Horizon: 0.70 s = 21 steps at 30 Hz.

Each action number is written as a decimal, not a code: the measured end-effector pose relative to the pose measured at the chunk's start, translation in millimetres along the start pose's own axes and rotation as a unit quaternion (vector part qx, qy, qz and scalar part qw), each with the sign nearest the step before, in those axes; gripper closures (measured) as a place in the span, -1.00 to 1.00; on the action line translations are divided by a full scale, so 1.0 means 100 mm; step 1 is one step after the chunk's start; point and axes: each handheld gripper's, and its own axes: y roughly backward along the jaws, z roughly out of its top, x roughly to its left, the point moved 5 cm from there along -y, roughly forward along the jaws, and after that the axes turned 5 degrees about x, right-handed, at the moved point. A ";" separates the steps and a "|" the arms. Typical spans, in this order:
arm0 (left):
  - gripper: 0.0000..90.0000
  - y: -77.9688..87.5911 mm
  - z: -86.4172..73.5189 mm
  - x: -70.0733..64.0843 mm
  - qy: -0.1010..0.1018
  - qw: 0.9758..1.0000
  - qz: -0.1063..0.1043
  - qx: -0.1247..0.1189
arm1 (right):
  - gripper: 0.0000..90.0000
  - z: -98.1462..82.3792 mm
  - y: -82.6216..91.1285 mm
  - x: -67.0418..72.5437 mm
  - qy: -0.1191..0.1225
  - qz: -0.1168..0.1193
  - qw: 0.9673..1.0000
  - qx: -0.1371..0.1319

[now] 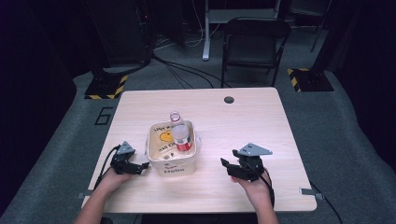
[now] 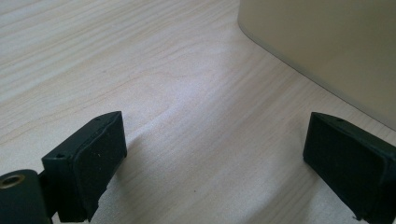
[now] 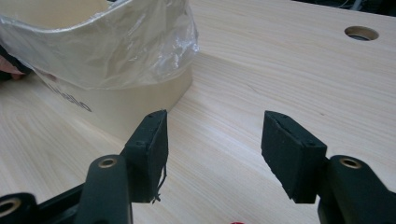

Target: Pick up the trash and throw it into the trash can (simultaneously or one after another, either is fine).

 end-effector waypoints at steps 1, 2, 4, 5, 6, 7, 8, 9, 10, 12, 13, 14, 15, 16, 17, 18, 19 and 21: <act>-0.87 0.00 0.00 0.00 0.001 1.000 0.000 0.001 | -0.10 -0.01 0.01 -0.01 -0.002 -0.002 1.000 -0.001; -0.87 0.00 0.00 0.00 0.000 1.000 0.000 0.001 | -0.10 -0.02 0.01 -0.01 -0.003 -0.003 1.000 -0.002; -0.87 0.00 0.00 0.00 0.000 1.000 0.000 0.000 | -0.09 -0.05 0.04 -0.03 -0.008 -0.010 1.000 -0.004; -0.87 0.00 0.00 0.00 0.001 1.000 0.000 0.000 | -0.08 -0.07 0.04 -0.03 -0.009 -0.011 1.000 -0.005; -0.87 0.00 0.00 0.00 0.001 1.000 0.000 0.000 | -0.06 -0.09 0.05 -0.04 -0.012 -0.011 1.000 -0.004; -0.87 0.00 0.00 0.00 -0.001 1.000 0.000 0.002 | -0.05 -0.10 0.07 -0.04 -0.014 -0.012 1.000 -0.005; -0.87 0.00 0.00 0.00 -0.001 1.000 0.000 0.002 | -0.05 -0.12 0.08 -0.05 -0.016 -0.014 1.000 -0.006; -0.87 0.00 0.00 0.00 -0.002 1.000 0.000 0.002 | -0.05 -0.14 0.08 -0.06 -0.016 -0.015 1.000 -0.006; -0.87 0.00 0.00 0.00 0.001 1.000 -0.001 0.000 | -0.04 -0.15 0.09 -0.06 -0.020 -0.016 1.000 -0.007; -0.87 0.00 0.00 0.00 0.001 1.000 -0.001 0.000 | -0.03 -0.20 0.11 -0.07 -0.024 -0.019 0.999 -0.009; -0.87 0.00 0.00 0.00 0.001 1.000 -0.001 0.001 | -0.03 -0.22 0.12 -0.08 -0.025 -0.020 0.999 -0.008; -0.87 0.00 0.00 0.00 -0.001 1.000 0.000 0.002 | -0.03 -0.22 0.12 -0.08 -0.025 -0.020 0.999 -0.008; -0.87 0.00 0.00 0.00 0.001 1.000 -0.001 0.000 | -0.03 -0.24 0.12 -0.07 -0.023 -0.022 0.999 -0.007; -0.87 0.00 0.00 0.00 -0.002 1.000 0.000 0.002 | -0.03 -0.25 0.12 -0.07 -0.021 -0.025 0.999 -0.004; -0.87 0.00 0.00 0.00 0.001 1.000 -0.001 0.001 | -0.03 -0.27 0.12 -0.06 -0.019 -0.026 0.999 -0.002; -0.87 0.00 0.00 0.00 0.001 1.000 -0.001 0.000 | 0.00 -0.31 0.11 -0.06 -0.015 -0.029 0.999 0.003; -0.87 0.00 0.00 0.00 0.001 1.000 -0.001 0.000 | 0.00 -0.31 0.11 -0.06 -0.015 -0.029 0.999 0.003; -0.87 0.00 0.00 0.00 0.001 1.000 -0.001 0.000 | 0.00 -0.34 0.11 -0.05 -0.014 -0.032 0.999 0.006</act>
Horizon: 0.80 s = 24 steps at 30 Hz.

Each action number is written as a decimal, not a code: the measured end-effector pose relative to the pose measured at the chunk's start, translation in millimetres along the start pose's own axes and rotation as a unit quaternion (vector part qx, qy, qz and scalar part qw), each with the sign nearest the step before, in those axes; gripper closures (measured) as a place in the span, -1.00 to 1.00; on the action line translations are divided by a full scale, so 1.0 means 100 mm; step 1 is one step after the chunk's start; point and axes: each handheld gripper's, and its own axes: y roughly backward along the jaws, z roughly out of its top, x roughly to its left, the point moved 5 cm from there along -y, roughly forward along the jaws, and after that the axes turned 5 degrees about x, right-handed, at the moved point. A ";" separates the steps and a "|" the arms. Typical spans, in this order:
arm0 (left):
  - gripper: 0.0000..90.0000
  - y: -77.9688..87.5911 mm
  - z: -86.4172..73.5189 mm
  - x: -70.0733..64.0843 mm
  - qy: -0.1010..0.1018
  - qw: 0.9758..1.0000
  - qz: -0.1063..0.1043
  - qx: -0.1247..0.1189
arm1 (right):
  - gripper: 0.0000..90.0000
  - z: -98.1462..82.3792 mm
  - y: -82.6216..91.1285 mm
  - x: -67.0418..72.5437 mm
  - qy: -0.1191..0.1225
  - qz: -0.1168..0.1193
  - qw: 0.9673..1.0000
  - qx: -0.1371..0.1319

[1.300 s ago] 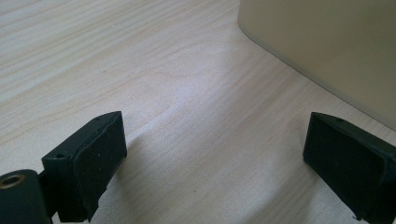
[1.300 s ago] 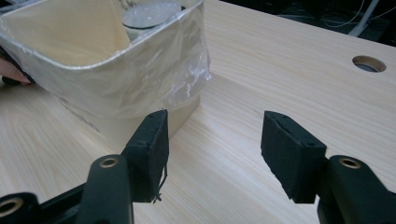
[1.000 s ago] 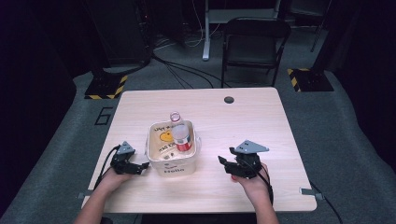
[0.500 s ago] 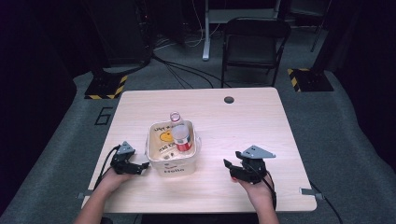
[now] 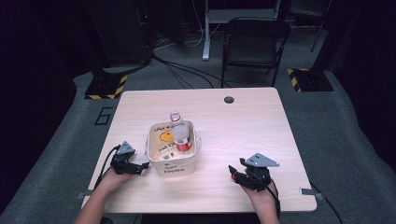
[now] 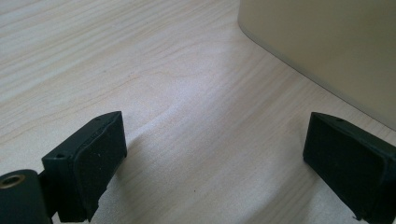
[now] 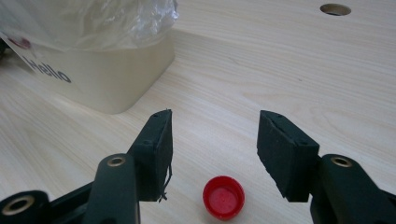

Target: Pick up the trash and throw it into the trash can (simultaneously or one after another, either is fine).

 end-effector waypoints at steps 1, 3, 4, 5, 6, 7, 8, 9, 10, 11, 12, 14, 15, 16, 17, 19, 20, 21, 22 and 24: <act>-0.87 0.00 0.00 0.00 0.000 1.000 0.000 0.000 | 0.01 -0.01 0.00 0.00 0.001 -0.001 1.000 0.000; -0.87 0.00 0.00 0.00 0.000 1.000 0.000 0.000 | 0.02 -0.04 0.00 0.00 -0.003 -0.005 1.000 0.000; -0.87 0.00 0.00 0.00 0.000 1.000 0.000 0.000 | 0.04 -0.05 0.00 0.00 -0.004 -0.005 1.000 -0.002; -0.87 0.00 0.00 0.00 0.000 1.000 0.000 0.000 | 0.06 -0.07 0.00 0.00 -0.005 -0.003 1.000 0.000; -0.87 0.00 0.00 0.00 0.000 1.000 0.000 0.000 | 0.07 -0.11 -0.01 0.01 -0.004 -0.002 1.000 0.005; -0.87 0.00 0.00 0.00 -0.001 1.000 0.000 0.001 | 0.07 -0.11 -0.01 0.01 -0.004 -0.002 1.000 0.005; -0.87 0.00 0.00 0.00 0.000 1.000 0.000 0.000 | 0.07 -0.12 -0.01 0.01 -0.003 -0.002 1.000 0.005; -0.87 0.00 0.00 0.00 -0.001 1.000 0.000 0.000 | 0.06 -0.14 -0.02 0.02 -0.003 -0.004 1.000 0.007; -0.87 0.00 0.00 0.00 0.000 1.000 0.000 0.000 | 0.06 -0.16 -0.02 0.02 -0.002 -0.005 1.000 0.007; -0.87 0.00 0.00 0.00 -0.002 1.000 0.001 0.001 | 0.06 -0.18 -0.02 0.03 -0.003 -0.004 1.000 0.008; -0.87 0.00 0.00 0.00 -0.001 1.000 0.001 -0.001 | 0.07 -0.20 -0.03 0.03 -0.003 -0.003 1.000 0.010; -0.87 0.00 0.00 0.00 -0.001 1.000 0.000 0.000 | 0.09 -0.24 -0.03 0.03 -0.003 -0.003 1.000 0.013; -0.87 0.00 0.00 0.00 -0.001 1.000 0.001 0.000 | 0.10 -0.25 -0.04 0.03 -0.003 -0.004 1.000 0.014; -0.87 0.00 0.00 0.00 -0.003 1.000 0.001 0.001 | 0.10 -0.27 -0.04 0.03 -0.004 -0.003 1.000 0.016; -0.87 0.00 0.00 0.00 0.000 1.000 0.000 0.000 | 0.11 -0.28 -0.05 0.03 -0.004 -0.002 1.000 0.018; -0.87 0.00 0.00 0.00 0.000 1.000 0.000 -0.001 | 0.12 -0.30 -0.06 0.03 -0.005 -0.001 1.000 0.021; -0.87 0.00 0.00 0.00 -0.001 1.000 0.001 -0.001 | 0.12 -0.30 -0.06 0.03 -0.006 -0.001 1.000 0.021; -0.87 0.00 0.00 0.00 -0.001 1.000 0.000 -0.001 | 0.12 -0.30 -0.07 0.04 -0.005 0.001 1.000 0.023; -0.87 0.00 0.00 0.00 -0.001 1.000 0.000 0.000 | 0.13 -0.31 -0.09 0.04 -0.007 0.001 1.000 0.026; -0.87 0.00 0.00 0.00 0.000 1.000 0.000 0.000 | 0.15 -0.32 -0.12 0.03 -0.008 0.000 0.999 0.032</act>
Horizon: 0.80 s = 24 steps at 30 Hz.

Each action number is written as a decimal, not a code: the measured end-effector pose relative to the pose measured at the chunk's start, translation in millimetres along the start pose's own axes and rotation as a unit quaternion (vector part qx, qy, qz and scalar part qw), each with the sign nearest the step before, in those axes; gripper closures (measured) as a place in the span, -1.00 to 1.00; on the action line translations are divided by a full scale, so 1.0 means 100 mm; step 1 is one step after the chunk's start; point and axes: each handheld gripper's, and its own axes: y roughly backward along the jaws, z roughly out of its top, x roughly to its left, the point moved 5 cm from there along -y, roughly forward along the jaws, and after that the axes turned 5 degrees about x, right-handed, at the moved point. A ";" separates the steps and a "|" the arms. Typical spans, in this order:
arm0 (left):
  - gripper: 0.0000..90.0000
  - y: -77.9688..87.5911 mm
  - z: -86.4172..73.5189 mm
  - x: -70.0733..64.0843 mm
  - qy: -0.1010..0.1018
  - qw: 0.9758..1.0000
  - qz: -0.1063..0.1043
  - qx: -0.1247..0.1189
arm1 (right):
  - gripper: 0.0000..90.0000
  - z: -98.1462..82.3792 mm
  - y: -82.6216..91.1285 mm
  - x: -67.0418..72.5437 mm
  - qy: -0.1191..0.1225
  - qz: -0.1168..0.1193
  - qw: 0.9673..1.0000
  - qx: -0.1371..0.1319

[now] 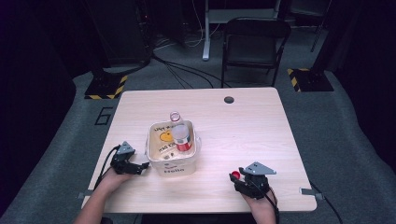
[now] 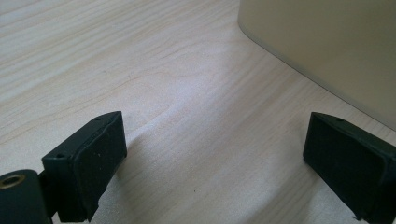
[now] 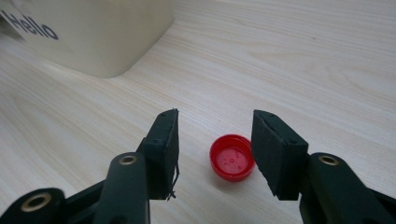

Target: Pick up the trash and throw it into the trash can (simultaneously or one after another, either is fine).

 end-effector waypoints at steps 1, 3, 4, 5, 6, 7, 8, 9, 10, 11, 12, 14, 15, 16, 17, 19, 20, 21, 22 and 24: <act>-0.87 0.00 0.00 0.00 0.000 1.000 0.000 -0.001 | 0.15 -0.01 -0.02 -0.01 -0.001 -0.004 1.000 0.004; -0.87 0.00 0.00 0.00 0.000 1.000 0.000 0.000 | 0.15 -0.02 -0.06 -0.02 -0.005 -0.005 1.000 0.008; -0.87 0.00 0.00 0.00 0.000 1.000 0.000 -0.001 | 0.15 -0.02 -0.06 -0.02 -0.005 -0.005 1.000 0.008; -0.87 0.00 0.00 0.00 0.000 1.000 0.000 0.000 | 0.14 -0.03 -0.10 -0.03 -0.007 -0.007 1.000 0.009; -0.87 0.00 0.00 0.00 0.000 1.000 0.000 0.000 | 0.13 -0.03 -0.12 -0.03 -0.008 -0.009 1.000 0.011; -0.87 0.00 0.00 0.00 0.000 1.000 0.000 0.000 | 0.13 -0.04 -0.14 -0.03 -0.008 -0.010 1.000 0.013; -0.87 0.00 0.00 0.00 0.000 1.000 0.000 0.000 | 0.13 -0.04 -0.16 -0.03 -0.009 -0.012 1.000 0.014; -0.87 0.00 0.00 0.00 0.000 1.000 0.000 0.000 | 0.13 -0.05 -0.17 -0.04 -0.009 -0.013 1.000 0.016; -0.87 0.00 0.00 0.00 0.000 1.000 0.000 0.000 | 0.12 -0.05 -0.19 -0.04 -0.012 -0.014 1.000 0.016; -0.87 0.00 0.00 0.00 -0.001 1.000 0.000 -0.001 | 0.11 -0.06 -0.20 -0.05 -0.014 -0.015 1.000 0.017; -0.87 0.00 0.00 0.00 0.000 1.000 0.000 -0.001 | 0.10 -0.07 -0.21 -0.05 -0.016 -0.016 1.000 0.019; -0.87 0.00 0.00 0.00 -0.001 1.000 0.000 0.000 | 0.08 -0.08 -0.23 -0.07 -0.017 -0.021 0.999 0.020; -0.87 0.00 0.00 0.00 -0.001 1.000 0.000 0.000 | 0.08 -0.08 -0.23 -0.07 -0.017 -0.021 0.999 0.020; -0.87 0.00 0.00 0.00 -0.001 1.000 0.000 0.000 | 0.07 -0.08 -0.25 -0.08 -0.018 -0.021 0.999 0.023; -0.87 0.00 0.00 0.00 0.000 1.000 0.000 0.000 | 0.07 -0.09 -0.25 -0.08 -0.018 -0.022 0.999 0.024; -0.87 0.00 0.00 0.00 0.000 1.000 0.000 0.000 | 0.05 -0.09 -0.26 -0.09 -0.021 -0.025 0.999 0.024; -0.87 0.00 0.00 0.00 -0.001 1.000 0.000 0.000 | 0.05 -0.10 -0.26 -0.09 -0.020 -0.026 0.999 0.026; -0.87 0.00 0.00 0.00 0.000 1.000 0.000 0.000 | 0.05 -0.10 -0.27 -0.10 -0.019 -0.026 0.999 0.026; -0.87 0.00 0.00 0.00 0.000 1.000 0.000 0.000 | 0.05 -0.10 -0.27 -0.10 -0.021 -0.027 0.999 0.027; -0.87 0.00 0.00 0.00 0.000 1.000 0.000 0.000 | 0.05 -0.10 -0.27 -0.10 -0.019 -0.027 0.999 0.029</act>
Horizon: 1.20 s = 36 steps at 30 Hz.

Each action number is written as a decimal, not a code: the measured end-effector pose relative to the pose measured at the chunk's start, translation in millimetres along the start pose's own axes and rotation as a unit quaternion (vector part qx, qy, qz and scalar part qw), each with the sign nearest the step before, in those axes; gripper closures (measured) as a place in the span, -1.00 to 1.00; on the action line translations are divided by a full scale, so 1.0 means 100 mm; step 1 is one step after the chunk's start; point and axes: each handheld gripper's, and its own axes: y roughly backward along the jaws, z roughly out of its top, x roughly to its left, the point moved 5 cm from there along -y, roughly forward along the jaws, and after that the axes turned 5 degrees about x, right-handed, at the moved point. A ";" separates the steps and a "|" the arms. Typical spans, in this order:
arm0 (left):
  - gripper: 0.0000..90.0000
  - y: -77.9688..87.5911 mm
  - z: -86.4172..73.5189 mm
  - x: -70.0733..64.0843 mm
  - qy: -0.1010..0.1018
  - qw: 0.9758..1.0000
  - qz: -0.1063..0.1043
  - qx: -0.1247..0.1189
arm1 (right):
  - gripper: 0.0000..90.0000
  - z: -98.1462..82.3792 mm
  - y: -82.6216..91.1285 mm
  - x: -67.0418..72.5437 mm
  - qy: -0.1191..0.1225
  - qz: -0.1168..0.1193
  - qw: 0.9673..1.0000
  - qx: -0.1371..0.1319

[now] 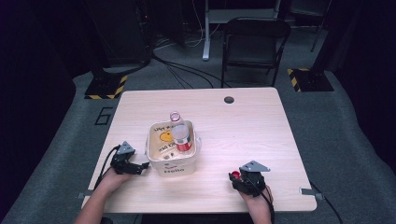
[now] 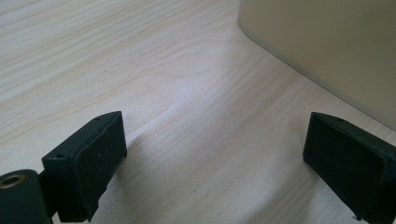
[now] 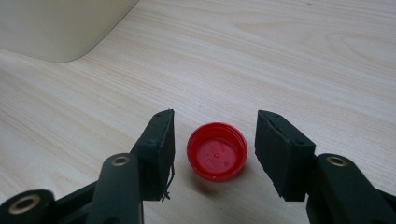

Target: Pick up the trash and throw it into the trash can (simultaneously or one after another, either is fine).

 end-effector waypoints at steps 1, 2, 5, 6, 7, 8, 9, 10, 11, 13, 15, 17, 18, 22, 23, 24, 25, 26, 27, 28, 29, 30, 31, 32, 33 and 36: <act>-0.87 0.00 0.00 0.00 0.000 1.000 0.000 0.000 | 0.05 0.00 -0.01 0.00 0.002 0.001 1.000 0.001; -0.87 0.00 0.00 0.00 0.000 1.000 0.000 0.000 | 0.06 -0.01 -0.01 0.00 0.002 -0.001 1.000 0.003; -0.87 0.00 0.00 0.00 0.000 1.000 0.000 0.000 | 0.07 -0.01 -0.03 0.00 0.004 -0.001 1.000 0.009; -0.87 0.00 0.00 0.00 -0.001 1.000 0.000 0.000 | 0.09 -0.02 -0.03 0.00 0.005 0.000 1.000 0.009; -0.87 0.00 0.00 0.00 0.000 1.000 0.000 0.000 | 0.10 -0.02 -0.04 0.00 0.004 -0.001 1.000 0.010; -0.87 0.00 0.00 0.00 0.000 1.000 0.000 0.000 | 0.11 -0.02 -0.04 0.00 0.005 -0.003 1.000 0.010; -0.87 0.00 0.00 0.00 -0.002 1.000 0.000 0.001 | 0.13 -0.02 -0.04 -0.01 0.005 -0.005 1.000 0.010; -0.87 0.00 0.00 0.00 -0.002 1.000 0.001 0.000 | 0.15 -0.02 -0.04 -0.01 0.005 -0.008 1.000 0.011; -0.87 0.00 0.00 0.00 -0.001 1.000 0.001 0.000 | 0.17 -0.03 -0.05 -0.01 0.005 -0.009 1.000 0.013; -0.87 0.00 0.00 0.00 -0.001 1.000 0.001 -0.001 | 0.23 -0.03 -0.05 -0.02 0.007 -0.012 1.000 0.014; -0.87 0.00 0.00 0.00 0.000 1.000 0.000 0.000 | 0.27 -0.03 -0.05 -0.02 0.007 -0.012 1.000 0.015; -0.87 0.00 0.00 0.00 0.000 1.000 0.000 0.000 | 0.28 -0.03 -0.05 -0.02 0.006 -0.011 1.000 0.017; -0.87 0.00 0.00 0.00 0.000 1.000 0.000 0.000 | 0.28 -0.03 -0.05 -0.02 0.006 -0.011 1.000 0.017; -0.87 0.00 0.00 0.00 0.000 1.000 0.000 0.000 | 0.28 -0.02 -0.05 -0.01 0.006 -0.009 1.000 0.016; -0.87 0.00 0.00 0.00 -0.001 1.000 0.000 0.000 | 0.28 -0.01 -0.04 0.00 0.006 -0.007 1.000 0.015; -0.87 0.00 0.00 0.00 0.000 1.000 0.000 -0.001 | 0.28 -0.01 -0.04 0.01 0.008 -0.007 1.000 0.015; -0.87 0.00 0.00 0.00 0.000 1.000 0.000 0.000 | 0.28 -0.01 -0.03 0.01 0.007 -0.006 1.000 0.015; -0.87 0.00 0.00 0.00 0.000 1.000 0.000 0.000 | 0.28 0.00 -0.03 0.02 0.009 -0.005 1.000 0.014; -0.87 0.00 0.00 0.00 0.000 1.000 0.000 0.000 | 0.28 0.01 -0.02 0.02 0.010 -0.004 1.000 0.012; -0.87 0.00 0.00 0.00 0.000 1.000 0.001 -0.001 | 0.28 0.02 -0.02 0.03 0.010 -0.002 1.000 0.012; -0.87 -0.01 0.00 0.00 0.001 1.000 0.002 -0.004 | 0.28 0.02 -0.01 0.04 0.007 0.000 1.000 0.010; -0.87 0.00 0.00 0.00 0.000 1.000 0.000 0.000 | 0.28 0.03 -0.01 0.04 0.011 0.000 1.000 0.009; -0.87 0.00 0.00 0.00 -0.003 1.000 0.001 0.002 | 0.28 0.04 -0.01 0.05 0.009 0.002 1.000 0.008; -0.87 0.00 0.00 0.00 0.000 1.000 0.000 0.000 | 0.28 0.05 0.00 0.06 0.011 0.003 1.000 0.008; -0.87 0.00 0.00 0.00 0.000 1.000 0.000 0.000 | 0.28 0.05 0.00 0.06 0.011 0.003 1.000 0.008; -0.87 0.00 0.00 0.00 -0.001 1.000 0.001 0.000 | 0.28 0.09 0.01 0.08 0.013 0.005 1.000 0.005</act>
